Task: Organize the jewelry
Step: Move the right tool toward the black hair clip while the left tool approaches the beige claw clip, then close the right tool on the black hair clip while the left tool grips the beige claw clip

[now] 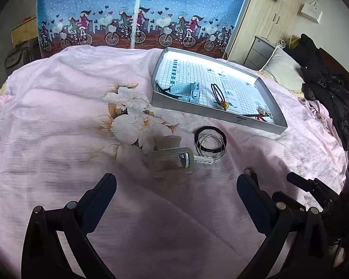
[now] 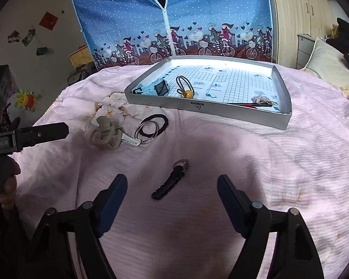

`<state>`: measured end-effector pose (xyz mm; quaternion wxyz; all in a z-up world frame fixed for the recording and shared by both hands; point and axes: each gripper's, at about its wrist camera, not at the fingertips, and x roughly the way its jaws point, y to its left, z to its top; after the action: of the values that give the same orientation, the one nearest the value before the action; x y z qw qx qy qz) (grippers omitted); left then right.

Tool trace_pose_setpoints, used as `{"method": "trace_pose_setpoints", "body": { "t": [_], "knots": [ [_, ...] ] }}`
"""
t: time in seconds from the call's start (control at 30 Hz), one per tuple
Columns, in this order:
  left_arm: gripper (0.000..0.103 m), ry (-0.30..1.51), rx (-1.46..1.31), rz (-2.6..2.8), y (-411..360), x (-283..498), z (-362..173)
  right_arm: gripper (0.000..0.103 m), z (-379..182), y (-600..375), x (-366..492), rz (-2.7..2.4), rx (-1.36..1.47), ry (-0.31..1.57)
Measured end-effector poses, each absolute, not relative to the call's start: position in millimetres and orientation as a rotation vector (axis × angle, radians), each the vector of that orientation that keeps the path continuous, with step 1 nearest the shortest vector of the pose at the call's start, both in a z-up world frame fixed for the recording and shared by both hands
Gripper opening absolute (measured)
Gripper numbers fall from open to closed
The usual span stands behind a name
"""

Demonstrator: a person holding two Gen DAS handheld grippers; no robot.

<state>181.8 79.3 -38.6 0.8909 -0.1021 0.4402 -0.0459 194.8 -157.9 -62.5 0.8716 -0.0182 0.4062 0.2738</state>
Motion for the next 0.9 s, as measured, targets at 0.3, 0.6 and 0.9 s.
{"method": "trace_pose_setpoints", "body": {
  "t": [0.3, 0.6, 0.9],
  "knots": [
    [0.101, 0.952, -0.212, -0.075, 79.7, 219.2, -64.1, 0.050, -90.7, -147.3, 215.6, 0.589, 0.028, 0.911],
    [0.094, 0.967, -0.234, -0.084, 79.0, 237.0, -80.7, 0.045, -100.5, -146.5, 217.7, 0.622, 0.059, 0.929],
    [0.064, 1.019, -0.240, -0.096, 81.3, 240.0, -87.9, 0.030, -107.5, -148.5, 224.6, 0.604, 0.103, 0.958]
  ]
}}
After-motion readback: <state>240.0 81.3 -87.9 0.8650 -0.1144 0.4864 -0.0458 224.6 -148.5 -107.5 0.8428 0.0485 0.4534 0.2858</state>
